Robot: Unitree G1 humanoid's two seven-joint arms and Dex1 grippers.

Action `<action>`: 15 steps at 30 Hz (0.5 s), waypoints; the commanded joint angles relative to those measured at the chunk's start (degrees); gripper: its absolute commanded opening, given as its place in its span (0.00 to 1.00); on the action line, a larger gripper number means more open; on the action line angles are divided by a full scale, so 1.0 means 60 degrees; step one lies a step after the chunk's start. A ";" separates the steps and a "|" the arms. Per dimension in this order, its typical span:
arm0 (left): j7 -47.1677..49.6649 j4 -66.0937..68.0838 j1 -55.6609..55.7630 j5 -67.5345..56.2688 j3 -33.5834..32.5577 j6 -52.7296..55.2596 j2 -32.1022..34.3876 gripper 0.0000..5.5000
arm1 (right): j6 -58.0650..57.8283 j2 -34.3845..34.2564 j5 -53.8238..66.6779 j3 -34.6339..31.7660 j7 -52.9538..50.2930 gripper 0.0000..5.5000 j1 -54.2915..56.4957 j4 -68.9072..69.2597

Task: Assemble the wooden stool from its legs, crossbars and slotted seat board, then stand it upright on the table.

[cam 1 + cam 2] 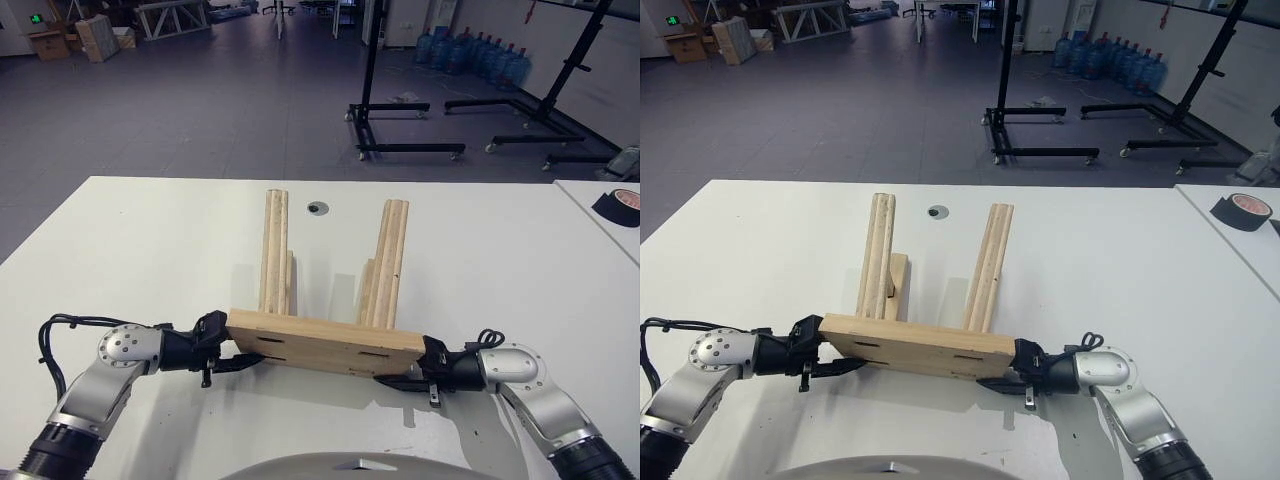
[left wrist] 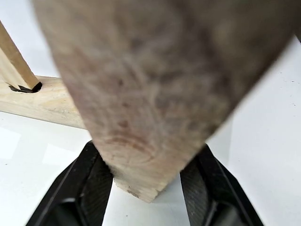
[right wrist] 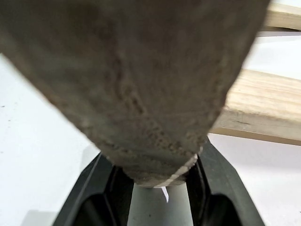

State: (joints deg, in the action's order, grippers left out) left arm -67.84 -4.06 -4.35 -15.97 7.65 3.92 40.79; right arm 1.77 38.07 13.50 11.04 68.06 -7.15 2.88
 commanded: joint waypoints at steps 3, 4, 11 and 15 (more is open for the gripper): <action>-0.0969 -0.0382 0.0129 -0.1247 -0.0132 0.0411 -0.0004 0.34 | -0.1303 0.0114 0.1791 -0.0643 0.0637 0.24 0.0435 0.0982; -0.1186 -0.0564 0.0091 -0.1586 -0.0173 0.0665 0.0066 0.34 | -0.1530 0.0173 0.1994 -0.0727 0.0783 0.24 0.0491 0.1031; -0.1731 -0.1703 0.0271 -0.4087 -0.0784 0.2559 -0.0025 0.30 | -0.3330 0.0192 0.3516 -0.1287 0.1259 0.24 0.1028 0.1660; -0.1326 -0.2802 0.0086 -0.5712 -0.1386 0.3644 -0.0220 0.29 | -0.4688 0.0637 0.4842 -0.1865 0.1434 0.24 0.0616 0.2911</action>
State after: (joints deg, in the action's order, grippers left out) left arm -75.86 -13.45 -3.72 -42.02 -1.86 22.33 43.06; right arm -23.63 42.70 35.08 2.03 78.29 -4.81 13.32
